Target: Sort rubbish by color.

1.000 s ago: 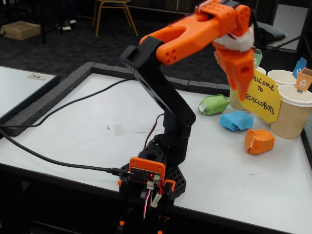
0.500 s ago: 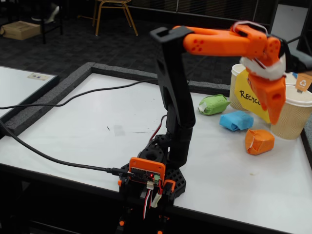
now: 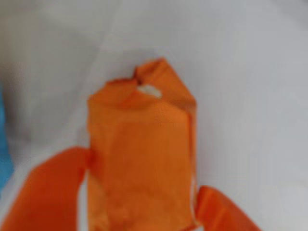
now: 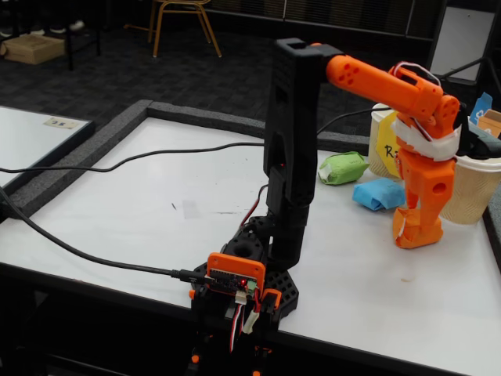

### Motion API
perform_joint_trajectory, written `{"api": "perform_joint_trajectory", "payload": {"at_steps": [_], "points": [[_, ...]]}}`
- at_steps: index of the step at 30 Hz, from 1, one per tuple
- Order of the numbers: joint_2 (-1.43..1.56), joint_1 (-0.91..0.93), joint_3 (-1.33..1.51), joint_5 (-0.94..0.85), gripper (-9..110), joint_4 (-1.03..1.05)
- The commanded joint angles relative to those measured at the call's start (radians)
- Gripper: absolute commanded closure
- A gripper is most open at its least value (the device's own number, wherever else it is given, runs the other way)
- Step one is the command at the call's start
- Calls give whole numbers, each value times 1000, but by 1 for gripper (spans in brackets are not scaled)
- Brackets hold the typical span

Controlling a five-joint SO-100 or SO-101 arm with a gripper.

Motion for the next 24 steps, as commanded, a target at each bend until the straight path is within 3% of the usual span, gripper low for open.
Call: {"api": "perform_joint_trajectory", "payload": {"at_steps": [1, 18, 24], "points": [[21, 23, -137, -18, 85, -35], [-15, 18, -137, -18, 81, -31], [-58, 18, -138, -17, 84, -9]]}}
